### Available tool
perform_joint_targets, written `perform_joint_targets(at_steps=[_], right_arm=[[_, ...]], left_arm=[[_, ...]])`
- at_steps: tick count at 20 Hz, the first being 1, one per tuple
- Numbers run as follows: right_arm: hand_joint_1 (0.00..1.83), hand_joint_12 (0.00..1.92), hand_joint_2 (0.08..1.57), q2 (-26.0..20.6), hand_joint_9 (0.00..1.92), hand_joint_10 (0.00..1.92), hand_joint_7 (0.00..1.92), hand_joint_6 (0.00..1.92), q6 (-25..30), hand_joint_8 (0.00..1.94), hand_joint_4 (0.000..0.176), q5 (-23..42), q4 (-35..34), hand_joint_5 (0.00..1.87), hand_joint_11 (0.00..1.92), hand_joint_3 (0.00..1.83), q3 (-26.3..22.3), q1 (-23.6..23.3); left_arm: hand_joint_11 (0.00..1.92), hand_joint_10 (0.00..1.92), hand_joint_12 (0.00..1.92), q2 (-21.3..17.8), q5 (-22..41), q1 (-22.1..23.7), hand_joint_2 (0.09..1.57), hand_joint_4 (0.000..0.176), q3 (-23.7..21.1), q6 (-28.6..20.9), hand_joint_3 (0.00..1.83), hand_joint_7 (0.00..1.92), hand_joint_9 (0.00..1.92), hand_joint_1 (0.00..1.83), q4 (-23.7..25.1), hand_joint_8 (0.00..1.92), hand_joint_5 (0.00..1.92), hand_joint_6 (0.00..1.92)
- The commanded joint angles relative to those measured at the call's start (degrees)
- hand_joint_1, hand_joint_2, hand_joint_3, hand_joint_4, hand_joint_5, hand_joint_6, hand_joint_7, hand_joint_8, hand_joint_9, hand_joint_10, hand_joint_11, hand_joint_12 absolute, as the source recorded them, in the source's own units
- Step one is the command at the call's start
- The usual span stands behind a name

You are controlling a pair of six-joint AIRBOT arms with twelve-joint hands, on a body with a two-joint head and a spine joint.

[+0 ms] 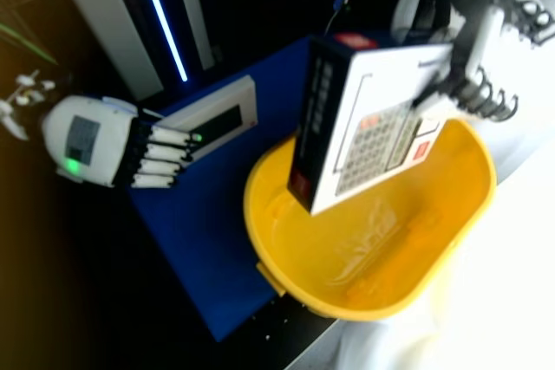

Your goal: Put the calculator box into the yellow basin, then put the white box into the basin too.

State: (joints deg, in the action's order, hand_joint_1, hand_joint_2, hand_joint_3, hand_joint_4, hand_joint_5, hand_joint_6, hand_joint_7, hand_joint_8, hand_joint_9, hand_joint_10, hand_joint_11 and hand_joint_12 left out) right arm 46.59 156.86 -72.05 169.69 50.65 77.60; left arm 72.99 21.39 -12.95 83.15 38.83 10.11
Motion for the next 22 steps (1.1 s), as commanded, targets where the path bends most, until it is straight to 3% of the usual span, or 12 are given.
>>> perform_joint_targets(at_steps=[1, 3, 5, 8, 11, 12, 14, 17, 19, 20, 21, 22], right_arm=[[1.27, 1.73, 1.10, 0.1, 1.01, 1.47, 0.96, 0.65, 0.3, 1.27, 0.000, -6.4, 0.6, 1.09, 1.00, 0.00, 0.1, -0.9], [1.37, 1.67, 1.14, 0.1, 0.89, 1.41, 0.87, 0.84, 0.3, 1.20, 0.000, -6.4, 0.6, 0.95, 0.89, 0.00, 0.1, -0.9], [1.38, 1.66, 1.13, 0.1, 0.91, 1.39, 0.88, 0.83, 0.3, 1.15, 0.000, -6.4, 0.6, 0.97, 0.91, 0.00, 0.1, -0.9], [1.37, 1.70, 1.15, 0.1, 0.88, 1.46, 0.85, 0.82, 0.3, 1.21, 0.000, -6.4, 0.6, 0.93, 0.93, 0.00, 0.1, -0.9], [1.38, 1.63, 1.12, 0.1, 0.95, 1.34, 0.90, 0.82, 0.3, 1.09, 0.000, -6.4, 0.7, 0.98, 0.94, 0.00, 0.1, -1.1], [1.29, 1.80, 1.13, 0.1, 1.04, 1.57, 0.91, 0.70, 0.3, 1.34, 0.000, -6.4, 0.8, 1.02, 1.06, 0.00, 0.1, -1.2], [1.26, 1.86, 1.15, 0.0, 1.07, 1.66, 0.89, 0.72, 0.3, 1.42, 0.000, -6.4, 0.9, 0.99, 1.10, 0.00, 0.1, -1.5], [1.37, 1.62, 1.13, 0.0, 0.95, 1.37, 0.86, 0.86, 0.3, 1.09, 0.000, -6.4, 1.2, 0.97, 0.98, 0.00, 0.2, -2.0], [1.38, 1.60, 1.11, -0.5, 0.95, 1.35, 0.92, 0.87, 0.7, 0.97, 0.000, -6.5, 1.8, 0.98, 0.97, 0.00, 0.2, -2.6], [1.38, 1.55, 1.11, -0.8, 0.96, 1.30, 0.94, 0.92, 1.1, 0.93, 0.000, -6.6, 2.3, 0.98, 0.93, 0.00, 0.2, -3.1], [1.37, 1.46, 1.11, -1.0, 0.92, 1.24, 0.93, 1.03, 1.5, 0.94, 0.000, -6.9, 2.9, 0.97, 0.83, 0.00, 0.2, -3.6], [1.38, 1.40, 1.11, -1.2, 0.95, 1.18, 0.96, 1.06, 1.9, 0.91, 0.000, -7.7, 2.9, 0.96, 0.84, 0.00, 0.1, -3.9]], left_arm=[[0.83, 1.22, 1.49, 0.1, 6.6, 1.2, 1.15, 0.000, 0.2, -0.3, 0.00, 0.89, 0.92, 1.39, -1.1, 1.13, 0.79, 1.20], [0.63, 1.37, 1.57, 0.1, 6.5, 1.2, 1.17, 0.000, 0.2, -0.3, 0.00, 0.87, 0.82, 1.36, -1.1, 1.18, 0.75, 1.25], [0.06, 0.89, 1.63, 0.1, 6.5, 1.2, 1.05, 0.000, 0.2, -0.3, 0.00, 0.54, 0.36, 1.04, -1.2, 0.55, 0.55, 0.67], [0.00, 0.46, 1.22, 0.1, 6.1, 1.2, 0.93, 0.000, 0.3, 1.2, 0.00, 0.29, 0.05, 0.92, -2.1, 0.04, 0.46, 0.15], [0.00, 0.19, 0.63, 0.0, 5.8, 1.2, 0.91, 0.000, 0.4, 1.8, 0.00, 0.19, 0.04, 0.88, -2.9, 0.01, 0.42, 0.05], [0.00, 0.12, 0.42, -0.1, 5.8, 1.2, 0.88, 0.003, 0.4, 1.8, 0.00, 0.16, 0.05, 0.83, -3.1, 0.00, 0.40, 0.02], [0.00, 0.10, 0.37, -0.3, 5.8, 1.1, 0.88, 0.000, 0.4, 1.9, 0.00, 0.16, 0.05, 0.82, -3.3, 0.00, 0.40, 0.01], [0.00, 0.05, 0.40, -0.7, 5.8, 0.7, 0.90, 0.000, 0.4, 2.4, 0.00, 0.16, 0.08, 0.83, -4.1, 0.00, 0.41, 0.00], [0.00, 0.06, 0.65, -1.5, 6.3, 0.6, 0.93, 0.000, 0.0, 2.5, 0.01, 0.24, 0.16, 0.79, -4.5, 0.01, 0.42, 0.01], [0.00, 0.06, 0.82, -2.0, 6.7, 0.5, 0.96, 0.018, -0.3, 2.6, 0.01, 0.27, 0.20, 0.73, -4.9, 0.01, 0.45, 0.01], [0.00, 0.08, 1.10, -2.8, 7.4, 0.4, 1.00, 0.000, -0.7, 2.6, 0.02, 0.35, 0.29, 0.61, -5.1, 0.02, 0.50, 0.02], [0.00, 0.07, 1.02, -4.3, 9.5, 0.4, 1.04, 0.000, -1.8, 2.6, 0.02, 0.39, 0.30, 0.53, -5.8, 0.02, 0.52, 0.02]])
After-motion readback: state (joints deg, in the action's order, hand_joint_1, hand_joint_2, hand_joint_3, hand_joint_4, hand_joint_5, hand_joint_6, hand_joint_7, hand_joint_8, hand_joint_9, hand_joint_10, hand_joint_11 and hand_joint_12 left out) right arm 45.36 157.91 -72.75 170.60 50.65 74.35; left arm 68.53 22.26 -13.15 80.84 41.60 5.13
